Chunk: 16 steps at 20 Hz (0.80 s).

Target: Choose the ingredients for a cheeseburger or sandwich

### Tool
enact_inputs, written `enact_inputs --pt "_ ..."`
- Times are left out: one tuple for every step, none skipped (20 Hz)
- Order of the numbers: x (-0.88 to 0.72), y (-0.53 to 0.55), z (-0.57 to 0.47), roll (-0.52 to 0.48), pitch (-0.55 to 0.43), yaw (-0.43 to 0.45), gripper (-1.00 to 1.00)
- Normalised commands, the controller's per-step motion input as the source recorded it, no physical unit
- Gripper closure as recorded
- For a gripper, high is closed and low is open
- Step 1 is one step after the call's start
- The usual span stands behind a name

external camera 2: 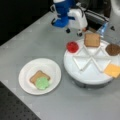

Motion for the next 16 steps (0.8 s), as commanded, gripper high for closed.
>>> enact_inputs --pt "0.19 -0.22 -0.07 0.335 0.058 0.053 -1.00" --pt "0.19 -0.23 -0.07 0.323 0.048 0.066 -1.00" --pt "0.20 -0.23 -0.06 0.308 0.042 0.074 -1.00" --pt "0.20 -0.23 -0.05 0.317 0.020 0.085 -1.00" --pt "0.20 -0.24 -0.05 0.312 0.011 0.096 -1.00" --pt "0.21 -0.24 -0.04 0.314 -0.001 0.107 -1.00" --pt "0.22 -0.26 -0.05 0.314 -0.008 0.118 -1.00" --pt "0.23 -0.27 -0.05 0.307 -0.014 0.127 -1.00" --pt "0.24 -0.27 -0.06 0.303 -0.017 0.134 -1.00" --pt "0.25 -0.26 -0.06 0.294 -0.013 0.132 -1.00" --pt "0.26 -0.26 -0.06 0.305 -0.015 0.148 -1.00" --pt "0.27 -0.25 -0.06 0.309 -0.019 0.152 -1.00" --pt "0.27 -0.24 -0.05 0.302 -0.016 0.148 -1.00" --pt "0.28 -0.23 -0.05 0.319 -0.021 0.157 -1.00" --pt "0.28 -0.22 -0.06 0.331 -0.029 0.159 -1.00" --pt "0.27 -0.22 -0.07 0.338 -0.037 0.155 -1.00"
